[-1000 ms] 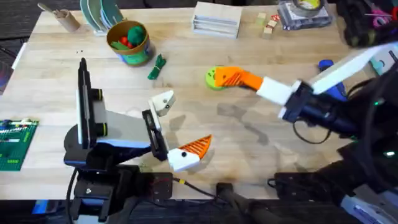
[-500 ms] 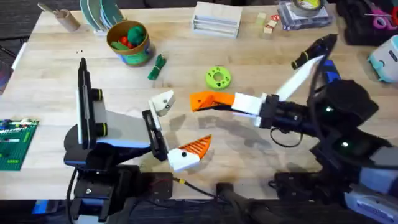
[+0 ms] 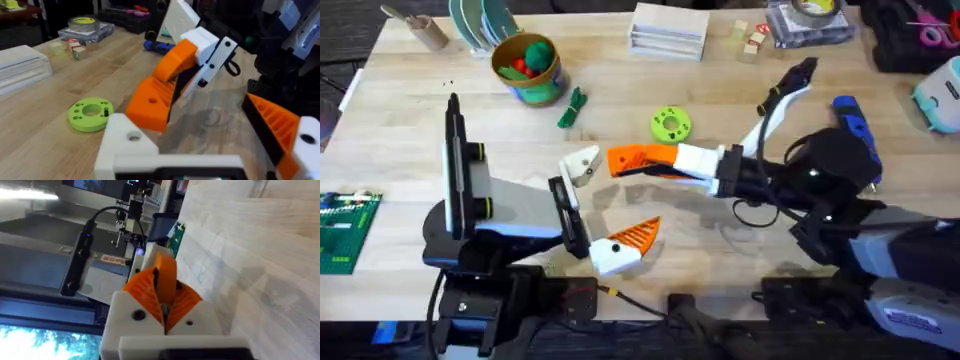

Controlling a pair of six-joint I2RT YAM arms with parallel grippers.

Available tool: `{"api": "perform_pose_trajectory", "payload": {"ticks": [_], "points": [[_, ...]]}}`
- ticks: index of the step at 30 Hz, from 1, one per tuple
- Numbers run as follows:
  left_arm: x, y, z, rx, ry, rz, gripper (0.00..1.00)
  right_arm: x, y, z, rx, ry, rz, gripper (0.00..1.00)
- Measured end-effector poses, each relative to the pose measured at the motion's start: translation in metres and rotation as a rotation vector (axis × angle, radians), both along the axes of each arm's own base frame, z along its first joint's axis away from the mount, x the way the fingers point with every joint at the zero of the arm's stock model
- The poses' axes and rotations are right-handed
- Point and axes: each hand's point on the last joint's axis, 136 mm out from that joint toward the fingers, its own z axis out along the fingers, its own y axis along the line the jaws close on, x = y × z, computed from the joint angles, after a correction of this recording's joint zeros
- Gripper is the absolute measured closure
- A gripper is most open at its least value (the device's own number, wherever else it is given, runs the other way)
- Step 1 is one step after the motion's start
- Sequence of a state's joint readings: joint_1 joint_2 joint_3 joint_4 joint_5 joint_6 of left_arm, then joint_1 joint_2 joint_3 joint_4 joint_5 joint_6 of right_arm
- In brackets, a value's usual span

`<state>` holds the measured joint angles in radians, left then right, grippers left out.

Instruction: Pick up the gripper from the table and insert it into the empty holder that is missing its gripper. Then pick up a screw, insert it into the mounting hole, and use the screwdriver to tighten it. Finally, clean up the table by picking up the vegetable and placing it into the bucket.

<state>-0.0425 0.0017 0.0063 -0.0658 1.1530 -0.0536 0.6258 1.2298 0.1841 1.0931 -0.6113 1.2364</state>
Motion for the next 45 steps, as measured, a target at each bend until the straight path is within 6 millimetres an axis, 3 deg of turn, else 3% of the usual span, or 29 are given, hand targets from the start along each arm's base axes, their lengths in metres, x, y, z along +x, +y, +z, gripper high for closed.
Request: {"api": "perform_pose_trajectory", "payload": {"ticks": [11, 23, 31, 45], "points": [[0.0, 0.0, 0.0, 0.0, 0.0, 0.0, 0.008, -0.013, 0.013, -0.002, 0.012, 0.035, 0.057, 0.991], [0.001, 0.0, -0.001, 0.0, 0.003, 0.007, 0.008, 0.0, 0.022, -0.001, 0.011, 0.055, 0.039, 0.991], [0.004, 0.001, -0.001, 0.001, 0.006, 0.023, 0.008, -0.001, 0.054, -0.002, -0.001, 0.061, 0.104, 0.992], [0.024, 0.013, -0.003, 0.006, 0.017, 0.156, 0.008, 0.02, 0.076, -0.005, -0.02, 0.034, 0.099, 0.992]]}}
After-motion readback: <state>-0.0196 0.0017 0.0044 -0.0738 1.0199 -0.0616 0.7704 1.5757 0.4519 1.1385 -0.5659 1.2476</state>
